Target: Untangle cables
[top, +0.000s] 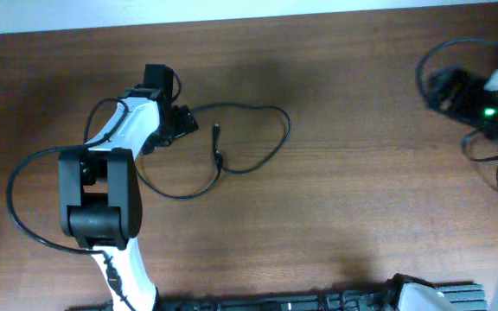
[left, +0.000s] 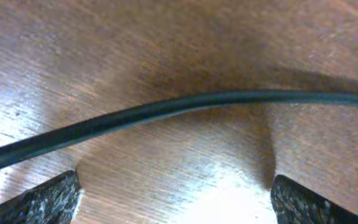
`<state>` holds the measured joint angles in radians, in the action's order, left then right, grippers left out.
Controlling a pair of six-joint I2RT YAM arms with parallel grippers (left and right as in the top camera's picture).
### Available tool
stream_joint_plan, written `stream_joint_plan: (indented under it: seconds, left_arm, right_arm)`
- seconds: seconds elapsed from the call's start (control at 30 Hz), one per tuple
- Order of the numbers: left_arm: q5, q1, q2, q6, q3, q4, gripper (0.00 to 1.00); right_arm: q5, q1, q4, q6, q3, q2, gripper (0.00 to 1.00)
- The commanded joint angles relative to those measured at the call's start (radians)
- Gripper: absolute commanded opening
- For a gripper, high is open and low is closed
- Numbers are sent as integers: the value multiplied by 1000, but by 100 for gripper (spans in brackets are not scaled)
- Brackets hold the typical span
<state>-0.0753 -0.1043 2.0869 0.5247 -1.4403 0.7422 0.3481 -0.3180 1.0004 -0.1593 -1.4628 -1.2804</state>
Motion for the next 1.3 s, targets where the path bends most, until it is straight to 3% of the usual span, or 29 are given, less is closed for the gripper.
stream_joint_plan:
  seconds: [0.0,0.1,0.2,0.33,0.37,0.4,0.5,0.57,0.7,0.73,0.77,0.83,0.9,1.07,1.17,1.2,1.23,1.27]
  left_arm:
    - [39,55,-167,-18,-36,52,99]
    - [13,88,-468,-70,-36,60,99]
    - [-307,94,-727,-77,-35,173,99]
    - [-353,94,-962,-58,-33,216,99]
    - [-377,94,-1008,-58,-33,238,99]
    - [-406,94,-1034,-58,-33,278,99]
    - [-457,94,-1049,-58,-33,371,99]
    - [-457,94,-1049,-58,-33,372,99]
    - [-457,94,-1049,-58,-33,374,99]
    - [-457,94,-1049,-58,-33,375,98]
    - [-456,94,-1048,-58,-33,380,99]
    - [-456,94,-1049,-58,-33,425,99]
    - [-456,94,-1048,-58,-33,454,99]
    - [-456,94,-1049,-58,-33,458,99]
    - [-456,94,-1049,-58,-33,458,99]
    - [-456,94,-1049,-58,-33,458,99]
    - [-456,94,-1049,-58,-33,458,99]
    - [-456,94,-1049,-58,-33,458,99]
  right_arm:
    - [89,204,67,-14,13,-97,99]
    - [86,475,50,-14,20,-317,99]
    - [89,750,-16,-15,20,-586,99]
    - [78,1012,-442,-115,20,-729,99]
    - [-17,1055,-510,-158,20,-755,99]
    - [-200,1098,-529,-165,20,-774,91]
    - [-429,1149,-527,-243,20,-787,73]
    - [-531,1149,-550,-247,20,-791,68]
    - [-471,1150,-547,-247,20,-841,65]
    - [-460,1150,-547,-247,20,-854,60]
    - [-461,1150,-557,-246,20,-855,52]
    - [-461,1149,-571,-246,20,-855,24]
    - [-465,1147,-571,-234,9,-853,4]
    - [-470,1115,-571,57,-172,-821,4]
    - [-502,1052,-608,77,-167,-859,4]
    - [-496,1021,-585,76,-165,-885,63]
    - [-477,1009,-546,73,-165,-885,86]
    - [-468,1005,-523,74,-166,-884,99]
